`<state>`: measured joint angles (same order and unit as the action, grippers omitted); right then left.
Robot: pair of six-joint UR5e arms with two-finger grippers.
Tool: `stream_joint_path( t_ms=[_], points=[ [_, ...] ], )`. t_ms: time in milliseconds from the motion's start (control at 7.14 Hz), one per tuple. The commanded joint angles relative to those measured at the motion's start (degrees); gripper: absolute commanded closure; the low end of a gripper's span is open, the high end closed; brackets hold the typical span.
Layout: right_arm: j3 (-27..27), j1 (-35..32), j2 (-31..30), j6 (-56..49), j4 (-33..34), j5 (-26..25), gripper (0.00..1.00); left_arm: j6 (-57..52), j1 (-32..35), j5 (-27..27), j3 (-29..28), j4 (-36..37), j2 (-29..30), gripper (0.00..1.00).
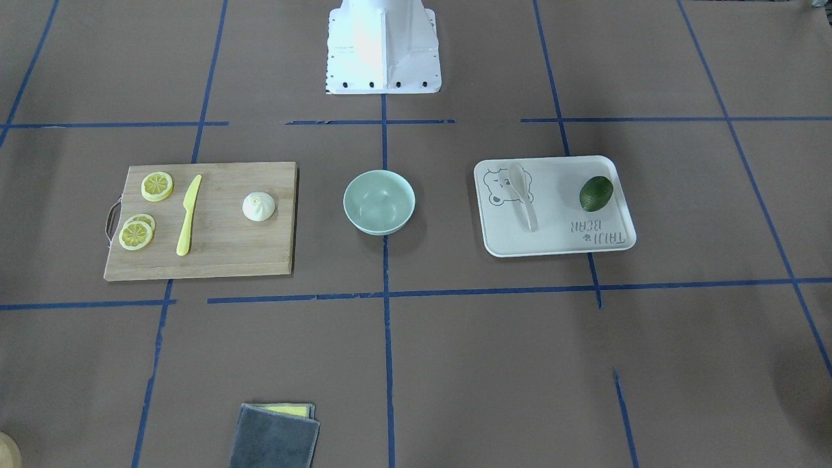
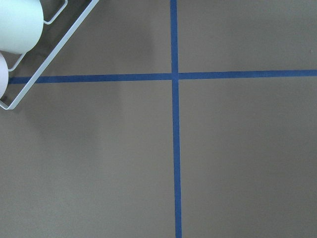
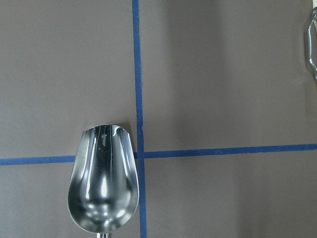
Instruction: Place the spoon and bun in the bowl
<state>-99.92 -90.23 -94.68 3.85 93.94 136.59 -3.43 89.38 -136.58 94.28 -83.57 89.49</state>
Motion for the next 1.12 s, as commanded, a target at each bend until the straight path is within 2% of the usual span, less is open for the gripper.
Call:
stream_joint_path(
  t_ms=[0, 280, 700, 980],
  points=[
    [-0.01, 0.05, 0.28, 0.02, -0.16, 0.00, 0.00, 0.00, 0.00, 0.09, 0.20, -0.28, 0.34, 0.00],
    [-0.27, 0.05, 0.38, 0.11, -0.25, 0.78, 0.00, 1.66, -0.52, 0.17, 4.04, -0.89, 2.96, 0.00],
    [-4.04, 0.31, 0.90, 0.20, -0.25, 0.88, 0.00, 17.43, -12.00, 1.75, 11.17, -3.09, 9.90, 0.00],
    [-4.50, 0.32, 3.96, 0.28, 0.36, 0.87, 0.00, 33.49, -20.88, 5.34, 15.83, -5.79, 11.23, 0.00]
  ],
)
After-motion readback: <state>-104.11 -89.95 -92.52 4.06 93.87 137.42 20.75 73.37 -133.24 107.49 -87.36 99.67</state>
